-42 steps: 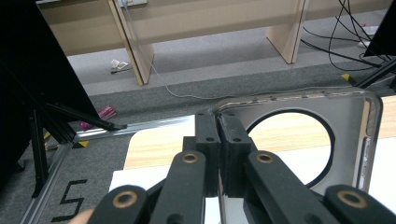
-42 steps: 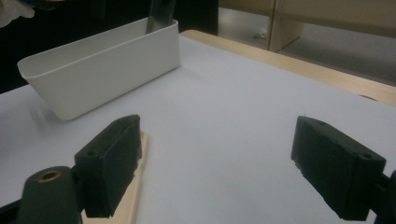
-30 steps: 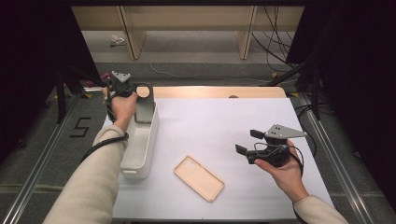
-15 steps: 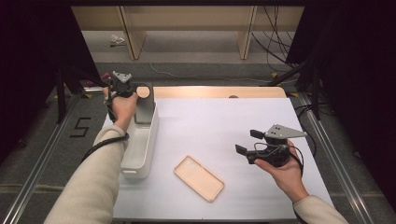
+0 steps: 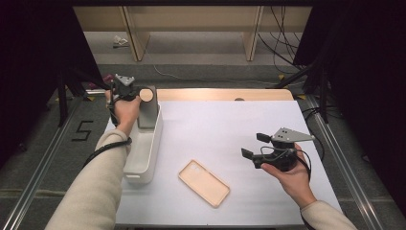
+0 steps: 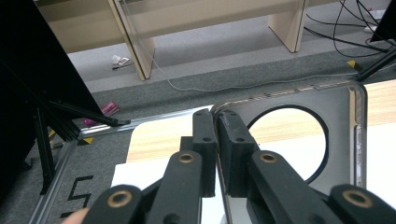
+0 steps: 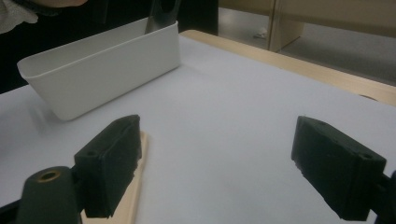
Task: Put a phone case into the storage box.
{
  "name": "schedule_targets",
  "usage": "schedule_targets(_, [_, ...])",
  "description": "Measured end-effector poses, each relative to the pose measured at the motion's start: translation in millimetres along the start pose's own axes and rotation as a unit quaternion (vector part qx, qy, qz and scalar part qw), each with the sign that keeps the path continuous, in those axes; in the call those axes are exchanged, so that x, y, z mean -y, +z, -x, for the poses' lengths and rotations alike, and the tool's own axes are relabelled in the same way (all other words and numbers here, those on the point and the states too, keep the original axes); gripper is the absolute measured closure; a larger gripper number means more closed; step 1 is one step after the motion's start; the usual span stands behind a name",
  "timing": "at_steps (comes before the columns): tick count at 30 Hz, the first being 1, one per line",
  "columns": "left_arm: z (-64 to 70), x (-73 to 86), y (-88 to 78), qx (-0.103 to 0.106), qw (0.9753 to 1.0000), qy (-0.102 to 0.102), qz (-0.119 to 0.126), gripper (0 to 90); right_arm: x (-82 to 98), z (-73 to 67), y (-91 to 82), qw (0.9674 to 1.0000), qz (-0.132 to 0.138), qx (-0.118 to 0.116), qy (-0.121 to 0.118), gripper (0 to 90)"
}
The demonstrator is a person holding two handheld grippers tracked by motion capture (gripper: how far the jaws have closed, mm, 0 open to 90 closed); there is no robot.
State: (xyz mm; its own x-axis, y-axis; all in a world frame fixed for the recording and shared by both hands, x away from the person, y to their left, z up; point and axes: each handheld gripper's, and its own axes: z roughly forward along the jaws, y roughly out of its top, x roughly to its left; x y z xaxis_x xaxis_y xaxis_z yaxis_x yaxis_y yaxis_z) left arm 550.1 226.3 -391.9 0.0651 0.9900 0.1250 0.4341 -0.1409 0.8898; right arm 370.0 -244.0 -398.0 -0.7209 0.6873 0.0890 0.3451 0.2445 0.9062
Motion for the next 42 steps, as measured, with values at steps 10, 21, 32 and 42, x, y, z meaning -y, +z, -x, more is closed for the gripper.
schedule_targets(10, [-2.4,1.8,-0.2,0.002,1.0000,0.002,-0.005,82.8,0.1,0.1,0.1,1.0000,0.000,0.001,0.000,16.9])
schedule_targets(21, [-3.3,3.8,-1.1,0.002,0.9999,0.013,-0.006,82.7,0.1,0.1,0.4,1.0000,0.000,0.001,0.000,16.9])
schedule_targets(32, [-2.2,3.3,-1.1,0.006,0.9992,0.040,-0.005,83.7,0.1,-0.1,0.6,1.0000,-0.001,0.001,0.000,16.8])
schedule_targets(42, [-2.7,6.4,-2.2,0.010,0.9987,0.050,-0.007,79.4,0.0,-0.3,0.6,1.0000,-0.002,0.002,0.000,16.8])
